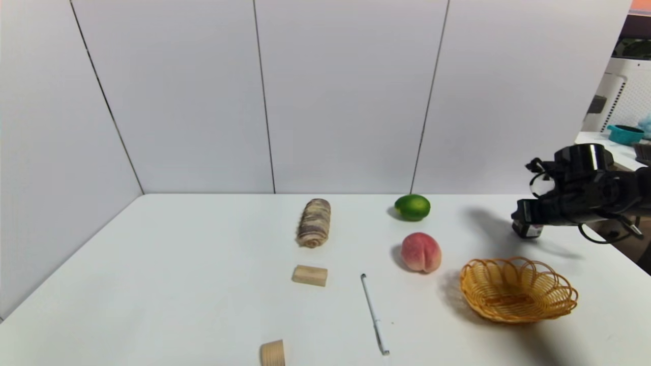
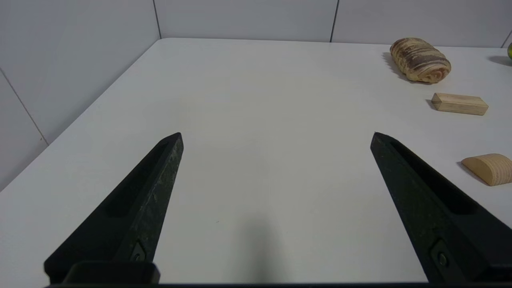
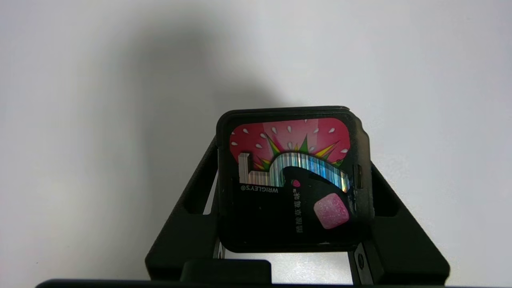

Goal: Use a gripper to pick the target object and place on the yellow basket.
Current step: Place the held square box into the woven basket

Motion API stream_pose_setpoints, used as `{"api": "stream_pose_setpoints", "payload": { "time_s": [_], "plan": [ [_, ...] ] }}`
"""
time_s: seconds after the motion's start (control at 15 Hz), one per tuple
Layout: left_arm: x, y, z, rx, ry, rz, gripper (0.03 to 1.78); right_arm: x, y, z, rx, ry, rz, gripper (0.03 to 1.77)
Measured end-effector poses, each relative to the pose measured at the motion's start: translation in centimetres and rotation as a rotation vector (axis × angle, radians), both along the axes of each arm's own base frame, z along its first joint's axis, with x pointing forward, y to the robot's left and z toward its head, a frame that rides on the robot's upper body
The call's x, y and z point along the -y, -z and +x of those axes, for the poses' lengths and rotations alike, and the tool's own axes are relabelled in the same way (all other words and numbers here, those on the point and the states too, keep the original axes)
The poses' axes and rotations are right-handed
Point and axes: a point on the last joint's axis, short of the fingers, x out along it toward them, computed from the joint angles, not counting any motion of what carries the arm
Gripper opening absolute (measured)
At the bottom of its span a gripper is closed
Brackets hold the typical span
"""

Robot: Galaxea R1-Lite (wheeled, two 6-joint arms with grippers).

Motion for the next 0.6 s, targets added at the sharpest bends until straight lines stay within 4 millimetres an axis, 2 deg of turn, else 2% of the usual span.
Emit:
{"api": "stream_pose_setpoints", "payload": {
  "time_s": [0.13,0.33,0.47,0.6],
  "plan": [
    [0.0,0.0,0.0,0.000,0.000,0.000,1.69,-0.1,-1.7,-0.5,0.042,0.006,-0.003,0.79],
    [0.0,0.0,0.0,0.001,0.000,0.000,1.69,-1.0,-5.5,-2.1,0.126,-0.031,0.002,0.79],
    [0.0,0.0,0.0,0.000,0.000,0.000,1.69,-2.3,-8.1,-3.9,0.161,-0.082,0.016,0.79],
    [0.0,0.0,0.0,0.000,0.000,0.000,1.69,-4.0,-10.7,-6.5,0.174,-0.129,0.026,0.79]
  ]
}}
